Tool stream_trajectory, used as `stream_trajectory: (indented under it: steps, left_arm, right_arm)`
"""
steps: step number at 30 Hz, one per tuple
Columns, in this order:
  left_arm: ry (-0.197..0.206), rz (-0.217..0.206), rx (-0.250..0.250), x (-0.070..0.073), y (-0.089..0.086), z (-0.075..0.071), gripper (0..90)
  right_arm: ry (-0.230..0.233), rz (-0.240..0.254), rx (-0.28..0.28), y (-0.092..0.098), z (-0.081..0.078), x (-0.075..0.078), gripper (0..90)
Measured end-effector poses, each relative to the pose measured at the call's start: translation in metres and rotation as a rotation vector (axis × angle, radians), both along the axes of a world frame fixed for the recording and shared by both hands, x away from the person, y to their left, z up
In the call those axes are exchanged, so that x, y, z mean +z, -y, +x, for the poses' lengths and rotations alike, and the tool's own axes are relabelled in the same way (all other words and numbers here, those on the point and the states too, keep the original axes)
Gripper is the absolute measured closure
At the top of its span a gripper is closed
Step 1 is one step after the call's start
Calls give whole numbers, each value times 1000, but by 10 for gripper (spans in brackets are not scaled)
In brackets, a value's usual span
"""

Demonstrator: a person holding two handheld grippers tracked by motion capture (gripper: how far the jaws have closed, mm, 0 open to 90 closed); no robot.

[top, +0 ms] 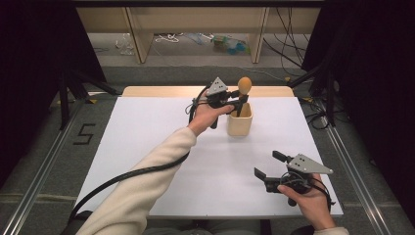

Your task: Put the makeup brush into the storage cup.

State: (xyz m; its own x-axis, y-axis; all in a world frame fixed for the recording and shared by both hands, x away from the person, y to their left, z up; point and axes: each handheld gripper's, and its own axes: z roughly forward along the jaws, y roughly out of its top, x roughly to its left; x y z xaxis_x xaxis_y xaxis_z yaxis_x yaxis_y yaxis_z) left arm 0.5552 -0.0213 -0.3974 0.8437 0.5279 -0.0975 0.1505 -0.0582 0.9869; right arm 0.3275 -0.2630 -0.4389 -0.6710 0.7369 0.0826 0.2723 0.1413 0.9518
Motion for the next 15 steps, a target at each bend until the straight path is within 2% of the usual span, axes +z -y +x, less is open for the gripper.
stream_trajectory:
  steps: [6, 9, 10, 12, 13, 14, 15]
  left_arm:
    - [-10, 1, -8, 1, 0, 1, 616]
    - [-41, -24, -14, 1, -1, 2, 597]
    - [-61, -35, -7, 2, -1, 3, 550]
    - [-81, -22, 20, 5, -2, 3, 310]
    - [-75, -6, 36, 7, -4, 3, 236]
    - [-73, -7, 45, 8, -4, 2, 164]
    - [-67, -1, 48, 9, -6, 2, 144]
  right_arm:
    - [0, 0, 0, 0, 0, 0, 96]
    - [1, -5, -3, 0, 0, 0, 96]
    - [1, -5, -2, 0, 0, 0, 96]
    - [0, -2, -2, 0, 0, 0, 96]
    - [-1, 0, -1, 0, 0, 0, 96]
    - [1, -1, -1, 0, 0, 0, 96]
    - [0, -2, -1, 0, 0, 0, 96]
